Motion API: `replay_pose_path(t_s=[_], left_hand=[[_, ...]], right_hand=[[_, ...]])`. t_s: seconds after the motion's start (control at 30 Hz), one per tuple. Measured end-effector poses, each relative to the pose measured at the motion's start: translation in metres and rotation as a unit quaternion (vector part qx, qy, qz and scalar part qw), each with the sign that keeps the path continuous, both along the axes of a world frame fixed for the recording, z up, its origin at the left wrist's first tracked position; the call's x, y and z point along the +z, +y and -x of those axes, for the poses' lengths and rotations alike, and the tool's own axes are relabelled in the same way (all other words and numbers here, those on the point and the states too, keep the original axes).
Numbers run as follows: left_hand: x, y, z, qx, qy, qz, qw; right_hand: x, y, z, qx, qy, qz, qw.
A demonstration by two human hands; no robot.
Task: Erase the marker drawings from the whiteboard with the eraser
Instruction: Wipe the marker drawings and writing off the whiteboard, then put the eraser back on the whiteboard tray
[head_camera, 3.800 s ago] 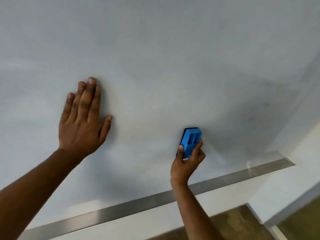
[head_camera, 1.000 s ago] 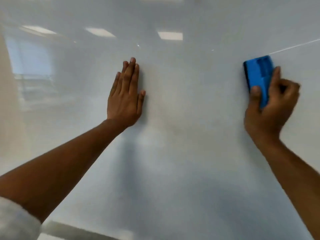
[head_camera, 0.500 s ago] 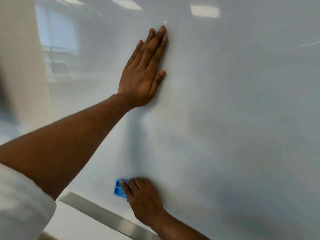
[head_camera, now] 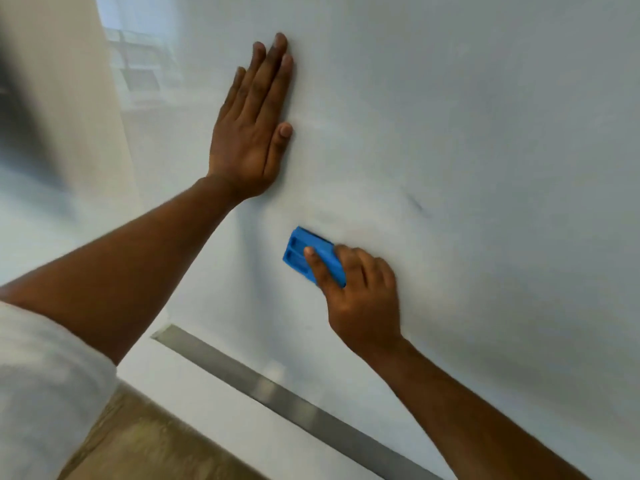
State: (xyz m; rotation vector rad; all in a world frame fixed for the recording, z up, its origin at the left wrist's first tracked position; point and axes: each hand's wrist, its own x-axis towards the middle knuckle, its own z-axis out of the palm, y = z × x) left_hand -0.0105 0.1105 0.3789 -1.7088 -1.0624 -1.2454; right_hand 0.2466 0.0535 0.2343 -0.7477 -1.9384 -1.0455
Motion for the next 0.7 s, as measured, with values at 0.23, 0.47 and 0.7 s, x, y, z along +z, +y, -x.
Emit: replay_pose_path(t_s=[0.23, 0.47, 0.7], left_hand=[[-0.054, -0.026, -0.015, 0.012, -0.069, 0.097, 0.993], [-0.165, -0.099, -0.020, 0.045, -0.070, 0.312, 0.946], [-0.243, -0.166, -0.106, -0.008, -0.209, 0.509, 0.835]], right_hand=[[-0.131, -0.023, -0.017, 0.012, -0.241, 0.185, 0.953], [-0.147, -0.075, -0.079, -0.061, -0.140, 0.384, 0.911], [-0.112, -0.112, -0.131, -0.023, 0.085, 0.530, 0.844]])
